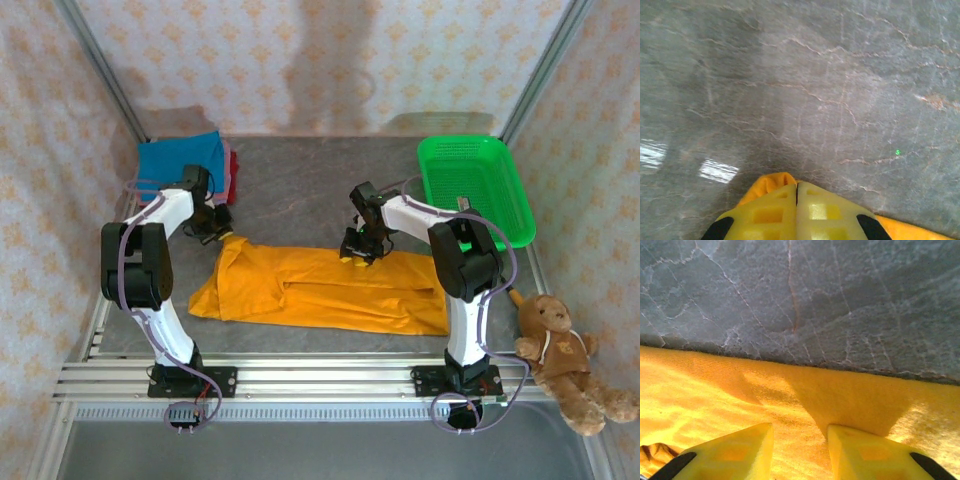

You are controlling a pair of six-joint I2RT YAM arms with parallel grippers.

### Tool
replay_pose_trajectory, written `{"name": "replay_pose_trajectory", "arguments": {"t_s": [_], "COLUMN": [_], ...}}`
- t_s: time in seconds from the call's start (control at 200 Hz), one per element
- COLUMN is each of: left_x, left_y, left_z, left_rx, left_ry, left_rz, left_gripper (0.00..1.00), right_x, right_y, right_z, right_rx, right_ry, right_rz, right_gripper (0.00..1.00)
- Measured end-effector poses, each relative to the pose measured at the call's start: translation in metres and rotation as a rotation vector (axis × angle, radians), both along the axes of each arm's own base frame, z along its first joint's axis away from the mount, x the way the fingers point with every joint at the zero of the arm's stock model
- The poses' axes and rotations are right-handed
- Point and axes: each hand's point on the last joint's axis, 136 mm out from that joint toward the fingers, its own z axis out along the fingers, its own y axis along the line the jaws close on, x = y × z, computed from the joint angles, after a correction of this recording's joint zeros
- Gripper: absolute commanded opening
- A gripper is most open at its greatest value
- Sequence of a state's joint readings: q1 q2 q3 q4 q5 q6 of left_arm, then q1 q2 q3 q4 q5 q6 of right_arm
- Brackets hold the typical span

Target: Fold and stack the t-shirts

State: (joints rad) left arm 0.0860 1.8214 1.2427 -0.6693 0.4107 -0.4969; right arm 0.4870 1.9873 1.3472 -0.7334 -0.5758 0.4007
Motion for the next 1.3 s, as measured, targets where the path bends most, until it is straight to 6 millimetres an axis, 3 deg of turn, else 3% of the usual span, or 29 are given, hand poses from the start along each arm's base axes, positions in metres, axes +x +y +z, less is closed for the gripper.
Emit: {"name": "replay_pose_trajectory", "arguments": {"t_s": [0.31, 0.596, 0.861, 1.031, 1.176, 1.301], "left_x": [-0.011, -0.023, -0.035, -0.024, -0.029, -0.033], "left_y": [0.036, 0.043, 0.065, 0.068, 0.069, 0.06], "left_z": [0.005, -0.002, -0.009, -0.012, -0.018, -0.025], "left_rx": [0.041, 0.055, 0.054, 0.039, 0.012, -0.061], "left_ry": [0.028, 0.069, 0.101, 0.125, 0.148, 0.141], "left_rz": [0.092, 0.106, 0.129, 0.085, 0.084, 0.092], "left_gripper": [0.0, 0.0, 0.0, 0.0, 0.0, 0.14], "right_x": [-0.002, -0.003, -0.005, -0.005, -0.005, -0.005], "right_y": [-0.003, -0.006, -0.009, -0.01, -0.01, -0.009], "right_z": [-0.003, -0.004, -0.008, -0.008, -0.009, -0.007], "right_rx": [-0.013, -0.022, -0.017, -0.013, -0.011, 0.005], "right_ry": [0.008, -0.008, -0.008, -0.009, -0.004, 0.0], "right_rz": [-0.008, -0.027, -0.033, -0.037, -0.042, -0.044], "right_gripper": [0.35, 0.34, 0.32, 0.32, 0.32, 0.32]}}
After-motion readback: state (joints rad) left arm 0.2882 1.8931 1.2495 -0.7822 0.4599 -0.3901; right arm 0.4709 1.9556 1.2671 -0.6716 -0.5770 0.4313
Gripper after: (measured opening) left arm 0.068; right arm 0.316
